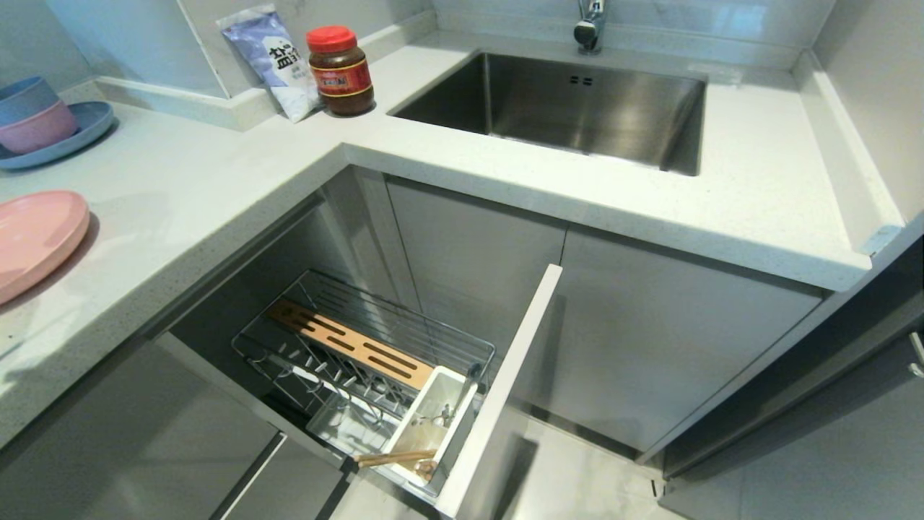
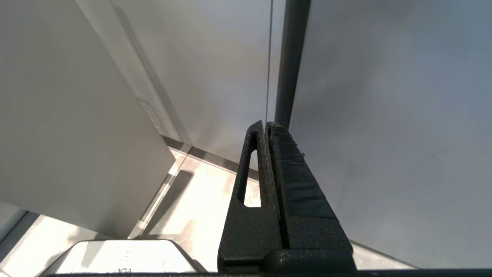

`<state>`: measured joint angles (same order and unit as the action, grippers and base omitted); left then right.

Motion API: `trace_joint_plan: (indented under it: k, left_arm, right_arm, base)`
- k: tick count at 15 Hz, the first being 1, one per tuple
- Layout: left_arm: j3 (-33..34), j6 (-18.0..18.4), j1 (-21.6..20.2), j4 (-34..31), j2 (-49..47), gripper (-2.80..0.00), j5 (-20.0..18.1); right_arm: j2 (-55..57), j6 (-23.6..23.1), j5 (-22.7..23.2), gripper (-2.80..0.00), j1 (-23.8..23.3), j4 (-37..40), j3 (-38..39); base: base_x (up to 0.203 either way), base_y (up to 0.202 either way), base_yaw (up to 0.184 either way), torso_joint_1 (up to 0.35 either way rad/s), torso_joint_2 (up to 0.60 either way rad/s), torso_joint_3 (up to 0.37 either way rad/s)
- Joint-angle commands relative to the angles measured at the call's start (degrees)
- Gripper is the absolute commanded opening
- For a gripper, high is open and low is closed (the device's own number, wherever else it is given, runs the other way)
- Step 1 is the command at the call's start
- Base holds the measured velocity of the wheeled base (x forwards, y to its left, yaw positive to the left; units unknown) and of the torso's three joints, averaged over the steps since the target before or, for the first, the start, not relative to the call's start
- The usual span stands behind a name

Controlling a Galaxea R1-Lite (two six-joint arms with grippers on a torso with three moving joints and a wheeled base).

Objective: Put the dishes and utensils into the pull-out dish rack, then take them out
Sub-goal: Take the bowl out of the cupboard

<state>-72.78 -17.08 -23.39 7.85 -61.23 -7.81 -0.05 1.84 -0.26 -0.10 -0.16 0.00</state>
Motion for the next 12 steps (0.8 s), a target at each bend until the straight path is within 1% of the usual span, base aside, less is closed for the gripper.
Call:
trace_joint_plan:
  k: [1, 3, 4, 5, 6, 7, 9, 10, 12]
  left_arm:
    - [-2.04, 1.67, -7.76, -1.21, -2.59, -2.80, -0.51]
    - [-6.25, 2.48, -14.92, -7.00, -4.61, -2.80, -1.44]
    - [-8.36, 2.91, -18.28, -10.26, -5.48, -2.80, -3.13]
    - [-10.19, 3.39, -22.03, -13.45, -6.32, -2.80, -5.92]
    - [-11.76, 5.25, -24.23, -16.55, -7.74, -2.80, -8.37]
    - [-12.73, 7.82, -24.42, -18.86, -9.07, -2.80, -8.59]
    - [-17.10, 9.86, -24.48, -27.18, -11.05, -2.80, -8.89]
    - [-20.31, 11.06, -24.64, -32.47, -12.48, -2.80, -9.07]
    - [-28.06, 14.59, -24.98, -44.99, -16.28, -2.80, -9.72]
  right_arm:
    - [-0.21, 0.00, 0.00, -2.80, 0.01, -0.02, 0.09]
    - [-0.14, 0.00, 0.00, -2.80, 0.01, -0.02, 0.06]
    - [-0.13, 0.00, 0.00, -2.80, 0.01, -0.02, 0.09]
    - [-0.13, 0.00, 0.00, -2.80, 0.01, -0.02, 0.06]
    - [-0.13, 0.00, 0.00, -2.80, 0.01, -0.02, 0.08]
    - [-0.17, 0.00, 0.00, -2.80, 0.04, -0.02, 0.04]
    - [-0.13, 0.00, 0.00, -2.80, 0.01, -0.02, 0.00]
    - [-0.13, 0.00, 0.00, -2.80, 0.01, -0.02, 0.08]
    - [-0.14, 0.00, 0.00, -2.80, 0.01, -0.02, 0.04]
  base:
    - [0.000, 0.000, 0.000, 0.000, 0.00, 0.000]
    - [0.000, 0.000, 0.000, 0.000, 0.00, 0.000]
    - [0.000, 0.000, 0.000, 0.000, 0.00, 0.000]
    - [0.000, 0.000, 0.000, 0.000, 0.00, 0.000]
    - [0.000, 0.000, 0.000, 0.000, 0.00, 0.000]
    - [0.000, 0.000, 0.000, 0.000, 0.00, 0.000]
    - [0.000, 0.000, 0.000, 0.000, 0.00, 0.000]
    - [0.000, 0.000, 0.000, 0.000, 0.00, 0.000]
    - [0.000, 0.000, 0.000, 0.000, 0.00, 0.000]
